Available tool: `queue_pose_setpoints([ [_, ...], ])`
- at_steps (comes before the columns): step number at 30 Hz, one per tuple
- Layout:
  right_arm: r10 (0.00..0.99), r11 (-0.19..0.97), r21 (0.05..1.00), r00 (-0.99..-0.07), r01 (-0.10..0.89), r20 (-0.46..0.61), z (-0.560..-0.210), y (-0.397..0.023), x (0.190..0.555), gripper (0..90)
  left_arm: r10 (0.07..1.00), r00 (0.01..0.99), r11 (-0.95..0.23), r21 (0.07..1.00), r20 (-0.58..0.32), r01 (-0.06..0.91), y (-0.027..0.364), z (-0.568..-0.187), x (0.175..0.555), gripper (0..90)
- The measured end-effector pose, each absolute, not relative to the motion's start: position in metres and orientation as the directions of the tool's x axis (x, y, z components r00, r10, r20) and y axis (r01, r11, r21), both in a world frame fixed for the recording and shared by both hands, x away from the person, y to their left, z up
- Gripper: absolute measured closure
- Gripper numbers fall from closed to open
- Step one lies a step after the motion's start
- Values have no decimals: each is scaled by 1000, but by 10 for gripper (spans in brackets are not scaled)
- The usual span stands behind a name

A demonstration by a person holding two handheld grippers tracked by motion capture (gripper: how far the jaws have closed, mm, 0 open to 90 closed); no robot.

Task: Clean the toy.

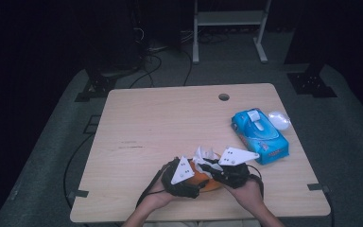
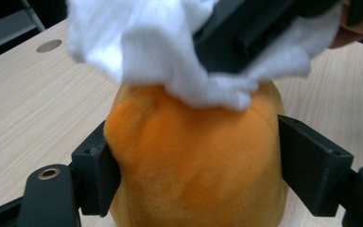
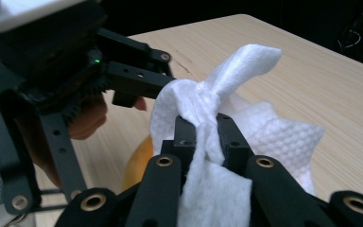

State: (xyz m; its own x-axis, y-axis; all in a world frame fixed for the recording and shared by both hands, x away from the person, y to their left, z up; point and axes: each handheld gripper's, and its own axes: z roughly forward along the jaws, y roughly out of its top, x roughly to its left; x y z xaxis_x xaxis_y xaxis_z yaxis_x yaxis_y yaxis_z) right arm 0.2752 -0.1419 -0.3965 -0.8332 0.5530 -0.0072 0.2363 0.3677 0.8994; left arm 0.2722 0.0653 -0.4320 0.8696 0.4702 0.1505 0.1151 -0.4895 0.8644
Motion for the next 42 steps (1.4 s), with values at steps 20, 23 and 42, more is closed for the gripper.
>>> queue_pose_setpoints([
  [20,552,339,905,-834,256,29,-395,-148,276,800,421,894,-486,870,152,80,63,-427,268,276],
  [23,595,305,899,-800,315,79,-400,-162,288,801,450,889,-444,885,84,141,68,-427,274,229],
  [42,639,265,884,-756,386,139,-408,-179,299,799,508,841,-453,888,187,76,63,-424,272,352],
])
